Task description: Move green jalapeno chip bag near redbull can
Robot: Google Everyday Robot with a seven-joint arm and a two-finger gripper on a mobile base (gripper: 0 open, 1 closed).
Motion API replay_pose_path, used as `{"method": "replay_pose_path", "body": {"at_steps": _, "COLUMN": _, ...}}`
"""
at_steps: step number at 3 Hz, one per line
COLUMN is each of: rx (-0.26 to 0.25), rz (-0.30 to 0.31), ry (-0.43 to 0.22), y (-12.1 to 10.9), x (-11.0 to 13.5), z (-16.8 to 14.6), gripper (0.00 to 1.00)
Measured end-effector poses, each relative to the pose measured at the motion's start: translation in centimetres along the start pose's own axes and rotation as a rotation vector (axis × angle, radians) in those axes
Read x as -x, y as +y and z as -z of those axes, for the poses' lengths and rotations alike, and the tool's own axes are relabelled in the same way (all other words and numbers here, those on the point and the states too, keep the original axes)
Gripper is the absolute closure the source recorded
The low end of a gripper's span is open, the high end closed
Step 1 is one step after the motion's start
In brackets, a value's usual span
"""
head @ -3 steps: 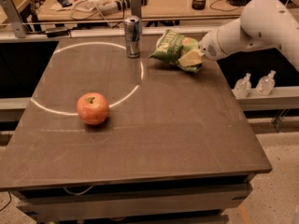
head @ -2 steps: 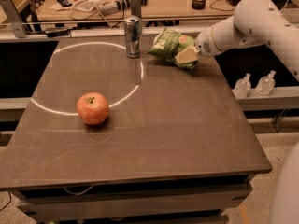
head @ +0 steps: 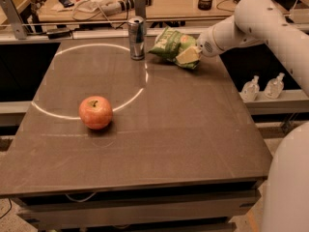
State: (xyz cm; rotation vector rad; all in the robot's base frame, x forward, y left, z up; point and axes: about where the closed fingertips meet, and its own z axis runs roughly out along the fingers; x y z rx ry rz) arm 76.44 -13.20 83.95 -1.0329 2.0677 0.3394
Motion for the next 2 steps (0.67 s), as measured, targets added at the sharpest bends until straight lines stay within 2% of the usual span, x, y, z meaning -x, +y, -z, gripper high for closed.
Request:
{"method": "replay_pose_path", "body": {"at_steps": 1, "rx": 0.000, "rz": 0.000, "ry": 0.000, "y": 0.00, "x": 0.00, "z": 0.00, "gripper": 0.82}}
{"method": "replay_pose_path", "body": {"at_steps": 2, "rx": 0.003, "rz": 0.000, "ry": 0.001, "y": 0.09, "x": -0.02, "z": -0.17, "gripper": 0.59}}
